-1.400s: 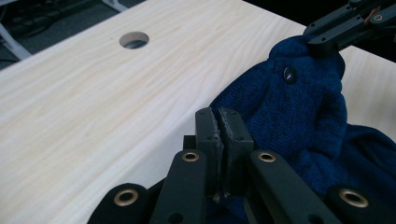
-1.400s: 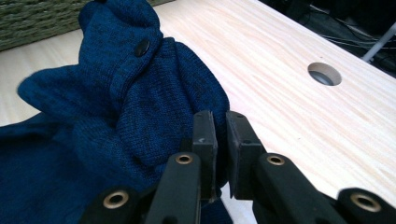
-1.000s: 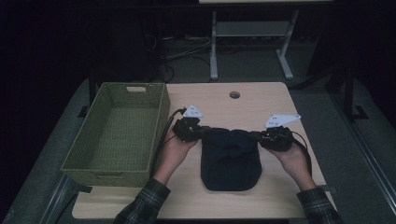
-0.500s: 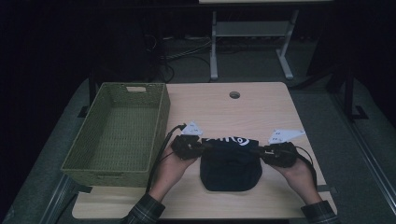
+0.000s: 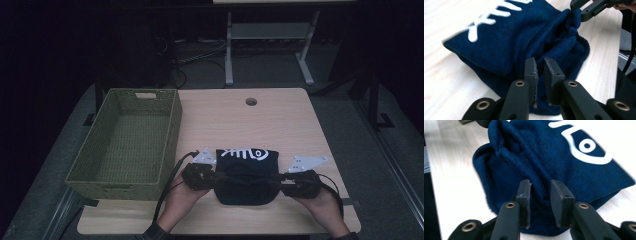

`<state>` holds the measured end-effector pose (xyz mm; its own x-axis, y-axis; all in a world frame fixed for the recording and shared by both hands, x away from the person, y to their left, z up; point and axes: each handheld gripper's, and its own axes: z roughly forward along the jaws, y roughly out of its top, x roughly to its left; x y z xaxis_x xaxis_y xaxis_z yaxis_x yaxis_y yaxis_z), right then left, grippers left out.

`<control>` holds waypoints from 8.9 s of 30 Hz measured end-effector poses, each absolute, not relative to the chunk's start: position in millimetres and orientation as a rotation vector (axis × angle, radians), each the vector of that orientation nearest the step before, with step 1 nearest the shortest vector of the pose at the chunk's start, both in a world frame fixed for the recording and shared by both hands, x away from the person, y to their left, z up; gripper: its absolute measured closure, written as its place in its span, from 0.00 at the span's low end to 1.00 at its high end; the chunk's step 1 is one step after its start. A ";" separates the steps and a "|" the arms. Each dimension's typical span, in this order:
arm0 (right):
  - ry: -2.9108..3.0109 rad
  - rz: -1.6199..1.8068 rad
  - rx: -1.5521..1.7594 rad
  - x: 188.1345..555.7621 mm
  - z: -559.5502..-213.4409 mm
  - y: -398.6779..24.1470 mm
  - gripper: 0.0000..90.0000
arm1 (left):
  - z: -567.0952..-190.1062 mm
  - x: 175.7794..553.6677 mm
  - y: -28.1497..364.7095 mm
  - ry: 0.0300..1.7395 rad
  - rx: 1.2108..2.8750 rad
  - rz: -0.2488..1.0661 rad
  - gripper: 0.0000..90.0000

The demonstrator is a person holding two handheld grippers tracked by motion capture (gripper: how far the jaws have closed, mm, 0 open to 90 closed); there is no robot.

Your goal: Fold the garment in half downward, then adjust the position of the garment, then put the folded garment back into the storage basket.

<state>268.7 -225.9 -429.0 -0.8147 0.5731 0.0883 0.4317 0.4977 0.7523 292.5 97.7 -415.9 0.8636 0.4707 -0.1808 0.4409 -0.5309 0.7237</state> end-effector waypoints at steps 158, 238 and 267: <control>2.296 0.963 1.267 278.2 -483.1 -283.7 0.03 | -453.3 363.7 94.0 0.895 2.236 0.088 0.20; 2.303 0.967 1.273 278.7 -482.9 -283.1 0.03 | -330.4 349.1 107.1 0.723 2.312 -0.057 0.87; 2.301 0.966 1.273 278.7 -482.9 -283.3 0.03 | -226.6 338.7 171.9 0.774 2.271 0.107 0.87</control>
